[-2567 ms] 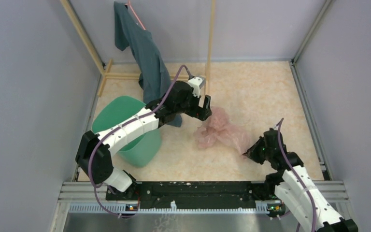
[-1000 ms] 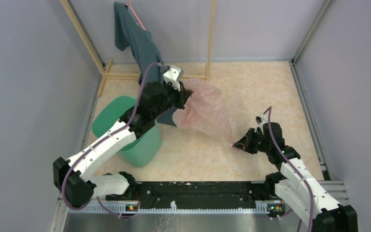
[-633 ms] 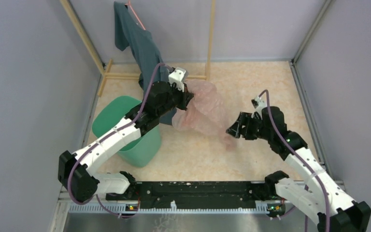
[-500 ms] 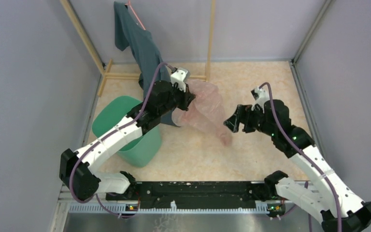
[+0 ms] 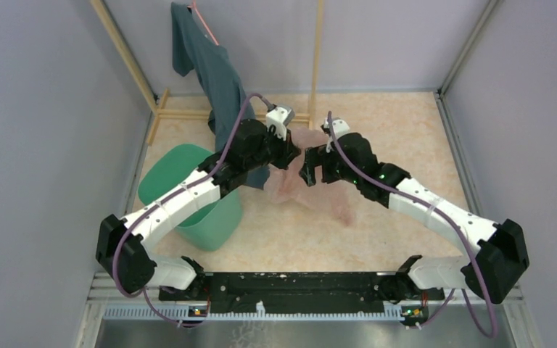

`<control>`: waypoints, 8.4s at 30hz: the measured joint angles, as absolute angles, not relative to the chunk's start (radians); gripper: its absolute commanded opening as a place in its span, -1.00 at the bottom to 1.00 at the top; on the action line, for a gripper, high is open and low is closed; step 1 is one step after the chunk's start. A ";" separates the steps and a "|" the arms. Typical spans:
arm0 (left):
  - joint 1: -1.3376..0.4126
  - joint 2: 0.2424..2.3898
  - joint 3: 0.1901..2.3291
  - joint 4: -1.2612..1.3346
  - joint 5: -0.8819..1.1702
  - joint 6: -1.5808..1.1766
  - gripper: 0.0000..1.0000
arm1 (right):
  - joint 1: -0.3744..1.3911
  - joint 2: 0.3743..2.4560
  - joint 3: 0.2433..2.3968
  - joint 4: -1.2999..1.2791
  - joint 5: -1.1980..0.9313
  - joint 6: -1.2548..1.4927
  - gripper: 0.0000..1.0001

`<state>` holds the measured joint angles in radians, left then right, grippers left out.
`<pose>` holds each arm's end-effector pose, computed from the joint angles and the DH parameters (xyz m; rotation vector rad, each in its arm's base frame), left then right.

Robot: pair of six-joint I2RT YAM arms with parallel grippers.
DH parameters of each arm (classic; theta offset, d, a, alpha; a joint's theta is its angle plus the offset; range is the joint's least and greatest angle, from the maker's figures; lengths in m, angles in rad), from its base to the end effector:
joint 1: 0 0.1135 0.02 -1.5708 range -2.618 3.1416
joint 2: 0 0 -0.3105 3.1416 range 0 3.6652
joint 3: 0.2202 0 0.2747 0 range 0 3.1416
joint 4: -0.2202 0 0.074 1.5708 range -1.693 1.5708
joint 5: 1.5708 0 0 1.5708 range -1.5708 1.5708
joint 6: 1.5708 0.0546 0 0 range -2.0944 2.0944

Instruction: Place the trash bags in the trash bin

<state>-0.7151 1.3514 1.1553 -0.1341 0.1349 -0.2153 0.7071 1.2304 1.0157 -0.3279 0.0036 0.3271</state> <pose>0.2581 -0.2339 0.3816 0.5790 1.8841 -0.7498 0.2291 0.1955 0.3413 -0.4084 2.1356 0.6036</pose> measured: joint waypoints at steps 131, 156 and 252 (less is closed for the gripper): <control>-0.727 0.868 0.841 0.205 -0.012 -0.181 -1.00 | 0.435 1.444 0.563 0.235 -0.157 0.571 -1.00; -0.748 1.118 0.902 0.251 0.407 -0.207 -1.00 | 0.435 1.036 1.047 -0.548 -0.090 0.657 0.75; -0.853 1.815 1.157 -0.239 0.089 -0.337 0.80 | 0.063 0.573 0.596 -0.751 -0.201 0.646 -1.00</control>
<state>-0.8532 1.8149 1.1568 -0.2390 0.0895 -0.3370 0.0631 0.5728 0.5961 -0.7506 -0.2008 0.6460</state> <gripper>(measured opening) 0.933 0.006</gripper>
